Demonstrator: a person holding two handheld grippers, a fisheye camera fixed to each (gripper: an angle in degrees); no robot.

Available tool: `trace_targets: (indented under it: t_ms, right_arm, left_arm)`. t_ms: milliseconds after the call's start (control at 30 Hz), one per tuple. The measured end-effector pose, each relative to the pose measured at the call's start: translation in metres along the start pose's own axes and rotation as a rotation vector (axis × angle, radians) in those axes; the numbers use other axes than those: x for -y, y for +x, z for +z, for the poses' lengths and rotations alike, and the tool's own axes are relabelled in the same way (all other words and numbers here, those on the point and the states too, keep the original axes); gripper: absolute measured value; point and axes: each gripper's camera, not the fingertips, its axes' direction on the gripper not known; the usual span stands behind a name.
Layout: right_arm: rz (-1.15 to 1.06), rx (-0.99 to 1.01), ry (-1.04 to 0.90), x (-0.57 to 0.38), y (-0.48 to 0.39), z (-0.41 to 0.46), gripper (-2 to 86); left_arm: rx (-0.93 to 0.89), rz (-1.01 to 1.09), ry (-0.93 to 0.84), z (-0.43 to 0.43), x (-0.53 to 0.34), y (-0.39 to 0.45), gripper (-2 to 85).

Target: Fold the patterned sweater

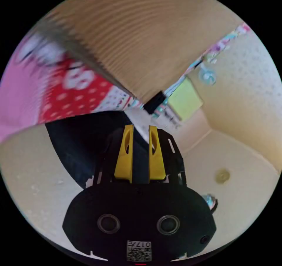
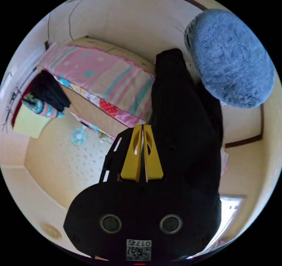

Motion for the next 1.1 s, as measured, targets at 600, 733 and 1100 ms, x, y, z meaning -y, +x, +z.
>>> trace_targets:
  t_ms: [600, 733, 1100]
  right_arm:
    - [-0.548, 0.231, -0.181, -0.024, -0.226, 0.127, 2.1]
    - [-0.693, 0.213, -0.028, -0.016, -0.347, 0.064, 10.3]
    - [-1.023, -0.429, -0.16, -0.072, -0.55, 0.153, 6.6]
  left_arm:
    - [0.122, 0.173, 0.162, 0.161, 0.062, 0.048, 6.4]
    - [-0.136, 0.192, 0.403, 0.151, 0.058, 0.011, 6.3]
    - [-0.402, 0.178, 0.693, 0.207, 0.085, -0.062, 5.7]
